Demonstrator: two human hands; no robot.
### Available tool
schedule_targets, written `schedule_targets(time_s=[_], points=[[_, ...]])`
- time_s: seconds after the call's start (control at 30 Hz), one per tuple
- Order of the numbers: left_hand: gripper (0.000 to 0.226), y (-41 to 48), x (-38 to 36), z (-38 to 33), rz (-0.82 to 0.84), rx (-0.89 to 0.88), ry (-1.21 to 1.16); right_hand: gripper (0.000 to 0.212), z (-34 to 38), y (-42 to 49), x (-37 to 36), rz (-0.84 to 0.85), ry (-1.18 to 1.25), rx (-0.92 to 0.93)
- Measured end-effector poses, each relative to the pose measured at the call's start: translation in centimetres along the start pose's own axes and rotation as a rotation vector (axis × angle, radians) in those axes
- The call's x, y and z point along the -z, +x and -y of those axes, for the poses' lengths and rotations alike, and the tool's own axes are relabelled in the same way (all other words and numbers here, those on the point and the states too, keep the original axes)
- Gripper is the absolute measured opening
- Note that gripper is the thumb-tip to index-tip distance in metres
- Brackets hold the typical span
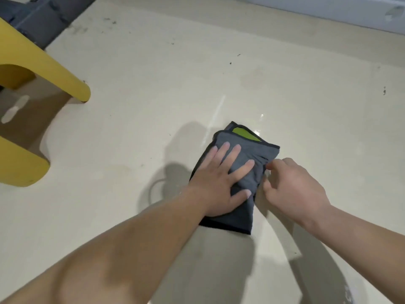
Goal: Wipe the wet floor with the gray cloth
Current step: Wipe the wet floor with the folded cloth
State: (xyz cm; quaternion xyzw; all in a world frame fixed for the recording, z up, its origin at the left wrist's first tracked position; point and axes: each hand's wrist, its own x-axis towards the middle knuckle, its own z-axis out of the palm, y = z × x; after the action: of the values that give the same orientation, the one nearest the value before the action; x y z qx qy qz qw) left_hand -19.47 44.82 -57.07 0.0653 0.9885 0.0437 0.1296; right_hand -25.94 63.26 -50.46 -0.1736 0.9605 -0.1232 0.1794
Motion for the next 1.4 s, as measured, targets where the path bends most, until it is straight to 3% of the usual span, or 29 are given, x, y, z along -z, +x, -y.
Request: schedule_targets(time_s=[0.2,0.33,0.4,0.47,0.57,0.63,0.7,0.87,1.0,1.13,1.4], points=[[0.072,-3.8,-0.6,9.3,-0.13,0.44,-0.085,0.03,5.8,1.7,-1.0,0.073,0.031,0.122],[0.075,-9.6,-2.1,7.6,-0.114,0.644,-0.141,0.029,10.7,2.3,-2.3,0.097,-0.02,0.193],[0.074,-13.0,-3.0,4.9,-0.15,0.59,-0.167,0.027,12.9,2.2,-3.2,0.073,-0.031,0.221],[0.073,-15.8,-4.0,4.2,-0.136,0.424,-0.149,0.027,14.7,2.1,-4.1,0.061,-0.047,0.255],[0.067,-16.4,-3.7,8.9,-0.152,0.115,-0.115,0.027,16.2,1.7,-5.0,0.106,-0.074,0.267],[0.064,-15.0,-3.2,12.9,-0.105,0.041,-0.076,0.026,16.9,1.4,-5.3,0.129,-0.073,0.266],[0.064,-13.3,-2.2,16.2,-0.082,0.177,-0.087,0.027,17.7,1.1,-5.2,0.135,-0.067,0.287],[0.068,-11.9,-0.5,20.8,0.015,0.758,-0.188,0.033,19.6,0.6,-4.7,0.215,-0.018,0.32],[0.067,-15.0,-2.8,17.0,-0.232,0.907,-0.157,0.034,20.4,0.2,-5.2,0.269,-0.048,0.346],[0.072,-19.3,-3.8,12.2,-0.082,1.008,-0.186,0.034,21.0,-1.1,-5.8,0.321,-0.102,0.4],[0.072,-26.0,-7.0,-1.0,-0.085,1.113,-0.228,0.028,20.7,-4.2,-6.9,0.371,-0.202,0.452]])
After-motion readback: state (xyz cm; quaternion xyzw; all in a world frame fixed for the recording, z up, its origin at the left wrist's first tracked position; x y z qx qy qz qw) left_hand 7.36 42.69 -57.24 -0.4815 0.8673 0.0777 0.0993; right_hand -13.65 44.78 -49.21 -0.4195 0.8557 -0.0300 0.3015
